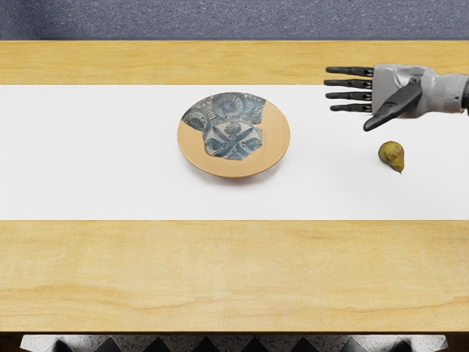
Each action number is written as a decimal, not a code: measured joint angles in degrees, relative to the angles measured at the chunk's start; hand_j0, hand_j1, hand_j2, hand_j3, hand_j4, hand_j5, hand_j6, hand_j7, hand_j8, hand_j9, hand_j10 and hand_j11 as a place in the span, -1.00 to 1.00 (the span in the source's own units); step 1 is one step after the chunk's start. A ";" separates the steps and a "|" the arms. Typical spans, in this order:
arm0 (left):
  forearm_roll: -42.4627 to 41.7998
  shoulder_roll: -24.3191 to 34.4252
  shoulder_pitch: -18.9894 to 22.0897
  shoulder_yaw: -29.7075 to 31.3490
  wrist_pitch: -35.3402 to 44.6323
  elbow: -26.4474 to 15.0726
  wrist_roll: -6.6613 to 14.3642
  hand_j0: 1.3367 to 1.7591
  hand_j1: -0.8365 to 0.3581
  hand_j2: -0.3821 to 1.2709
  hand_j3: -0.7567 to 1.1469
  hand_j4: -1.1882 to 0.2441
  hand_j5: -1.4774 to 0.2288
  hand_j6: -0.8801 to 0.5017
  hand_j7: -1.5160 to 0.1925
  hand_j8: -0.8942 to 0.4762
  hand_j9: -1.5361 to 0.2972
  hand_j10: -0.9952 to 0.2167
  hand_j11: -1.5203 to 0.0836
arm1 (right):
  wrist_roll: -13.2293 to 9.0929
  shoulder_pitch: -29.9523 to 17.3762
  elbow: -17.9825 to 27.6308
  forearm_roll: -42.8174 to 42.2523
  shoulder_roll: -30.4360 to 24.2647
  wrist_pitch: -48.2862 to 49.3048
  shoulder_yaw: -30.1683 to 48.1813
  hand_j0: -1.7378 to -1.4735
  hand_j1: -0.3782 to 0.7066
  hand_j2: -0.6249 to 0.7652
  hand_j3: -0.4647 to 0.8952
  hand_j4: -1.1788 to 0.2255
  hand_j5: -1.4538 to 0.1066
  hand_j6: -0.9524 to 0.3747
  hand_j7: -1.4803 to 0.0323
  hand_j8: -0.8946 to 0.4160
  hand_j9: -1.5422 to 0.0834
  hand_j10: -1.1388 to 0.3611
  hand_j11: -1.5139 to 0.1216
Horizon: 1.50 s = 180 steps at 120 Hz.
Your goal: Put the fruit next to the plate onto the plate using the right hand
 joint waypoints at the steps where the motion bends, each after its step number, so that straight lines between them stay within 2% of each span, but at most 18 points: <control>1: 0.00 0.00 0.00 0.00 0.00 0.00 0.00 0.52 0.98 -0.54 -0.21 0.66 0.73 0.27 0.77 0.30 0.67 0.64 0.89 | 0.00 0.00 0.00 0.00 -0.01 0.00 0.00 -0.40 -0.95 -0.10 -0.32 0.68 0.86 0.44 0.96 0.37 0.90 0.52 0.85; 15: 0.00 0.00 0.01 0.00 0.00 0.00 0.00 0.52 0.98 -0.54 -0.21 0.66 0.73 0.27 0.77 0.30 0.67 0.64 0.89 | -0.26 0.31 -0.09 -0.05 -0.13 0.00 0.04 -0.40 -0.95 -0.10 -0.32 0.68 0.86 0.44 0.96 0.37 0.90 0.52 0.85; 39: 0.00 0.00 0.05 0.01 0.00 0.00 0.00 0.52 0.98 -0.54 -0.21 0.66 0.73 0.27 0.77 0.30 0.67 0.64 0.89 | -2.47 1.82 0.99 -0.72 -1.88 0.00 1.13 -0.40 -0.95 -0.10 -0.32 0.68 0.86 0.44 0.96 0.37 0.90 0.52 0.85; 49: 0.00 0.00 0.00 0.01 0.00 0.00 -0.01 0.52 0.98 -0.54 -0.21 0.66 0.73 0.27 0.77 0.30 0.67 0.64 0.89 | -2.92 3.28 7.38 -3.05 -5.24 -0.47 1.28 -0.40 -0.95 -0.10 -0.32 0.68 0.86 0.44 0.96 0.37 0.90 0.52 0.85; 63: 0.00 0.00 0.03 0.01 0.00 0.00 -0.01 0.52 0.98 -0.54 -0.21 0.66 0.73 0.27 0.77 0.30 0.67 0.64 0.89 | -3.30 5.80 17.17 -5.69 -9.80 -7.06 1.36 -0.40 -0.95 -0.10 -0.32 0.68 0.86 0.44 0.96 0.37 0.90 0.52 0.85; 81: 0.00 0.00 0.00 0.00 0.00 0.00 0.00 0.52 0.98 -0.54 -0.21 0.66 0.73 0.27 0.77 0.30 0.67 0.64 0.89 | -5.65 7.40 23.68 -9.87 -11.99 -17.99 1.37 -0.40 -0.95 -0.10 -0.32 0.68 0.86 0.44 0.96 0.37 0.90 0.52 0.85; 88: 0.00 0.00 0.01 0.00 0.00 0.00 -0.01 0.52 0.98 -0.54 -0.21 0.66 0.73 0.27 0.77 0.30 0.67 0.64 0.89 | -7.79 7.70 25.08 -11.71 -12.26 -22.10 1.39 -0.40 -0.95 -0.10 -0.32 0.68 0.86 0.44 0.96 0.37 0.90 0.52 0.85; 99: 0.00 0.00 0.01 0.00 0.00 0.00 0.00 0.52 0.98 -0.54 -0.21 0.66 0.73 0.27 0.77 0.30 0.67 0.64 0.89 | -11.01 7.98 26.18 -13.49 -12.45 -27.07 1.38 -0.40 -0.95 -0.10 -0.32 0.68 0.86 0.44 0.96 0.37 0.90 0.52 0.85; 113: 0.00 0.00 0.00 0.00 0.00 0.00 0.00 0.52 0.98 -0.54 -0.21 0.66 0.73 0.27 0.77 0.30 0.67 0.64 0.89 | -12.55 8.13 26.68 -16.08 -12.50 -31.81 1.35 -0.40 -0.95 -0.10 -0.32 0.68 0.86 0.43 0.96 0.36 0.90 0.52 0.85; 180: 0.00 0.00 0.00 0.00 0.00 0.00 0.00 0.52 0.98 -0.54 -0.21 0.66 0.73 0.27 0.77 0.30 0.67 0.64 0.89 | -13.29 6.65 26.84 -25.03 -9.65 -46.20 -2.45 -0.40 -0.95 -0.10 -0.32 0.68 0.86 0.43 0.96 0.36 0.90 0.52 0.85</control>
